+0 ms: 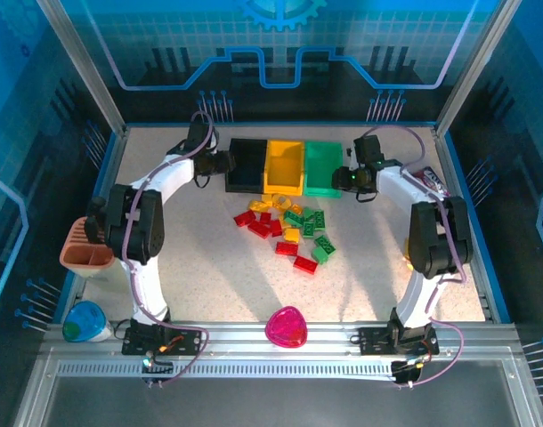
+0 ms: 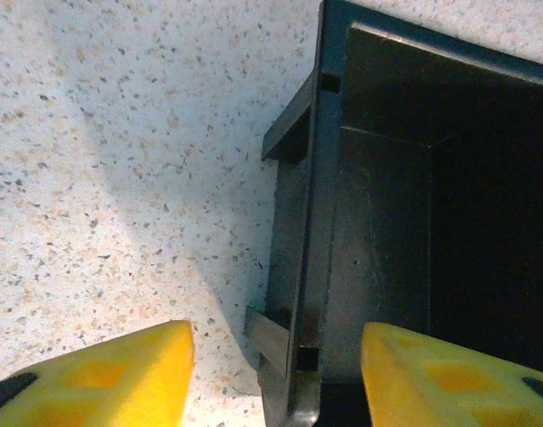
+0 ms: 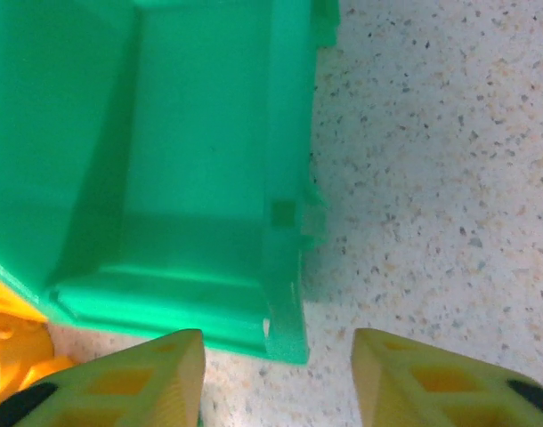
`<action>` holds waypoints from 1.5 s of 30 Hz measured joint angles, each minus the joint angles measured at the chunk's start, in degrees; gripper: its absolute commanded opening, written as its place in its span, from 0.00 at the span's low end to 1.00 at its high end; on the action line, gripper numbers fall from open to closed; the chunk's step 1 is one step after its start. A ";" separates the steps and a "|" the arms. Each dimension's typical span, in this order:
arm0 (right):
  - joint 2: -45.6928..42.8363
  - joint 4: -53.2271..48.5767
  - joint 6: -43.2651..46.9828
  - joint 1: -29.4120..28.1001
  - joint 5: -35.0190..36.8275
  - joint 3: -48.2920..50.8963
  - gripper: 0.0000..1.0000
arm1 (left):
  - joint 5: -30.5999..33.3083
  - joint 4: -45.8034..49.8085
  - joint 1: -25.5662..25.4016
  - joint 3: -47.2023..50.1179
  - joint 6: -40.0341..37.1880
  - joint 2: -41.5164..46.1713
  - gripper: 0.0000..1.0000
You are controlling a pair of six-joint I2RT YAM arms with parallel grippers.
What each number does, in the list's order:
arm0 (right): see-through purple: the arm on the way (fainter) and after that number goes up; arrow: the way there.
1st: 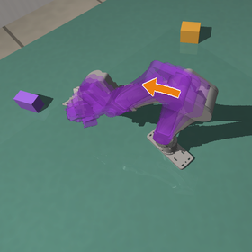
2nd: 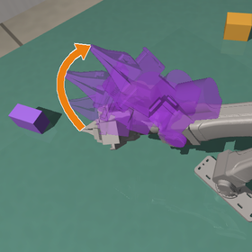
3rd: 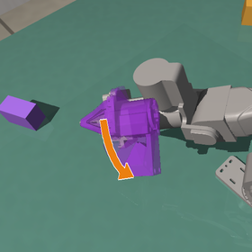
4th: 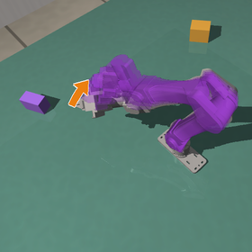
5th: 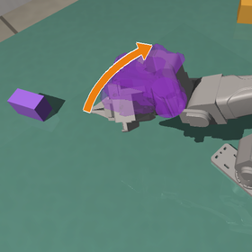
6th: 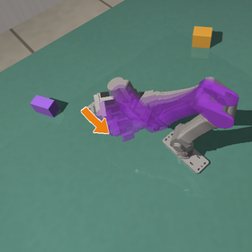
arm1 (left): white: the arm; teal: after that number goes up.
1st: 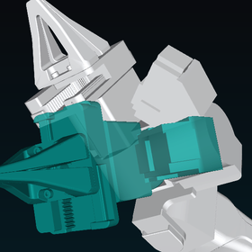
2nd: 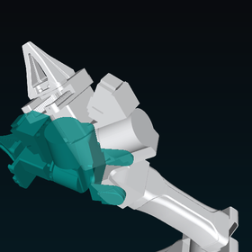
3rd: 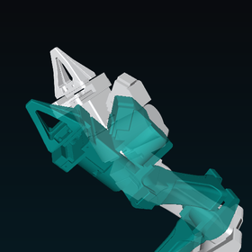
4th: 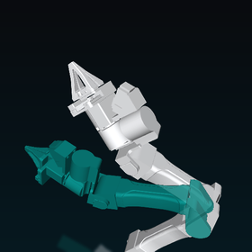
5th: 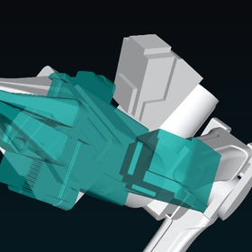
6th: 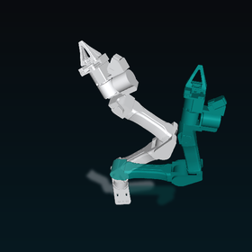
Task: Sort the legos into containers by color
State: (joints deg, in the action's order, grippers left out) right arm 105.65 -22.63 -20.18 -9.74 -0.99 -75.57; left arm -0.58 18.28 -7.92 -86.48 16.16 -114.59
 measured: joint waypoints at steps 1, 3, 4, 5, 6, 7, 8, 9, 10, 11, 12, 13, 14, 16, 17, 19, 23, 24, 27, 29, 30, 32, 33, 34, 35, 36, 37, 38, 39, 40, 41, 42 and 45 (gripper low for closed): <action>1.18 -0.04 0.07 -0.02 -0.04 -1.18 0.42 | -0.22 0.55 -0.07 -0.46 -0.02 -0.70 0.49; 2.73 -0.20 0.35 -0.04 -0.09 -2.69 0.40 | -0.39 1.11 -0.20 -0.92 0.00 -1.55 0.48; 3.63 -0.48 0.46 -0.07 -0.07 -3.61 0.39 | -0.44 1.25 -0.31 -1.16 -0.02 -1.95 0.47; 4.50 -0.79 0.63 -0.07 -0.07 -4.59 0.38 | -0.48 1.29 -0.39 -1.36 -0.02 -2.32 0.47; 5.25 -1.20 0.79 -0.09 -0.04 -5.51 0.35 | -0.61 1.55 -0.46 -1.66 -0.02 -2.69 0.46; 6.12 -1.70 0.96 -0.11 0.17 -6.67 0.32 | -0.68 1.90 -0.52 -2.23 -0.02 -3.19 0.46; 6.86 -2.21 1.16 -0.11 0.39 -7.65 0.29 | -0.79 2.25 -0.61 -2.91 -0.04 -3.67 0.44; 7.52 -2.49 1.36 -0.11 0.61 -8.59 0.27 | -0.81 2.45 -0.72 -3.52 -0.02 -4.13 0.43; 8.28 -2.89 1.51 -0.11 0.81 -9.64 0.23 | -0.83 2.51 -0.81 -4.20 -0.02 -4.61 0.42; 9.07 -3.32 1.77 -0.11 0.79 -10.71 0.19 | -0.83 2.51 -0.90 -4.83 -0.07 -5.11 0.41; 9.75 -3.76 2.05 -0.13 0.81 -11.78 0.17 | -0.83 2.49 -0.98 -5.22 -0.09 -5.46 0.40; 10.54 -4.31 2.25 -0.15 1.07 -13.16 0.14 | -0.94 2.47 -1.11 -5.49 -0.04 -5.84 0.38; 11.41 -4.79 2.34 -0.17 1.49 -14.49 0.13 | -1.03 2.54 -1.16 -5.60 0.00 -6.10 0.37; 13.03 -5.46 2.62 -0.17 2.12 -16.98 0.12 | -1.36 2.69 -1.20 -5.64 0.02 -6.54 0.36; 13.79 -5.97 2.71 -0.17 2.27 -18.23 0.12 | -1.46 2.91 -1.20 -5.64 0.04 -6.69 0.36; 15.04 -6.73 2.99 -0.24 2.58 -20.22 0.13 | -1.62 3.08 -1.20 -5.64 0.04 -6.78 0.35; 15.91 -7.48 3.34 -0.28 3.17 -21.68 0.13 | -1.84 3.34 -1.20 -5.64 0.04 -6.78 0.39; 15.91 -7.50 3.34 -0.33 3.26 -21.70 0.13 | -1.88 3.37 -1.20 -5.64 0.00 -6.78 0.41; 15.91 -7.52 3.32 -0.39 3.61 -21.70 0.15 | -2.03 3.37 -1.27 -5.64 0.07 -6.78 0.49; 15.91 -7.50 3.23 -0.44 3.65 -21.68 0.24 | -2.12 3.67 -1.27 -5.70 0.07 -6.78 0.60; 15.89 -7.61 3.17 -0.44 3.63 -21.66 0.28 | -2.10 3.98 -1.27 -5.88 -0.07 -6.78 0.65; 15.89 -8.00 3.10 -0.50 3.58 -21.62 0.41 | -2.08 4.81 -1.27 -6.69 0.24 -6.78 0.70; 15.89 -8.20 2.89 -0.59 3.61 -21.57 0.47 | -2.05 5.07 -1.27 -7.19 0.26 -6.78 0.73; 15.87 -8.37 2.80 -0.70 3.58 -21.51 0.55 | -2.05 5.46 -1.27 -7.91 0.22 -6.78 0.75; 15.78 -8.61 2.80 -0.79 3.58 -21.46 0.60 | -2.05 5.57 -1.27 -8.66 0.26 -6.78 0.77; 15.61 -8.70 2.93 -0.83 3.56 -21.33 0.63 | -2.05 5.70 -1.27 -9.25 0.33 -6.75 0.78; 15.17 -8.87 2.78 -0.92 3.56 -20.98 0.65 | -2.05 5.90 -1.27 -9.92 0.37 -6.67 0.79; 14.60 -9.14 2.80 -0.98 3.58 -20.63 0.68 | -2.05 5.97 -1.27 -10.29 0.42 -6.45 0.79; 13.92 -9.33 2.84 -1.01 3.56 -20.33 0.70 | -2.05 6.27 -1.27 -10.56 0.42 -6.10 0.80; 12.92 -9.55 2.64 -1.09 3.56 -19.96 0.74 | -2.05 6.54 -1.27 -10.58 0.44 -5.46 0.80; 11.87 -9.86 2.54 -1.09 3.58 -19.76 0.75 | -2.05 6.99 -1.27 -10.58 0.44 -4.74 0.81; 10.84 -9.94 2.56 -1.11 3.58 -19.52 0.76 | -2.05 7.43 -1.27 -10.58 0.46 -3.87 0.81; 6.40 -9.94 2.43 -1.14 3.56 -18.32 0.76 | -2.05 7.80 -1.29 -10.03 0.52 -0.22 0.81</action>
State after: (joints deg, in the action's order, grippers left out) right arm 112.05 -32.58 -17.76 -10.87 2.57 -93.89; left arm -2.63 26.09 -9.21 -96.51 16.69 -114.80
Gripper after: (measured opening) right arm 0.757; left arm 0.805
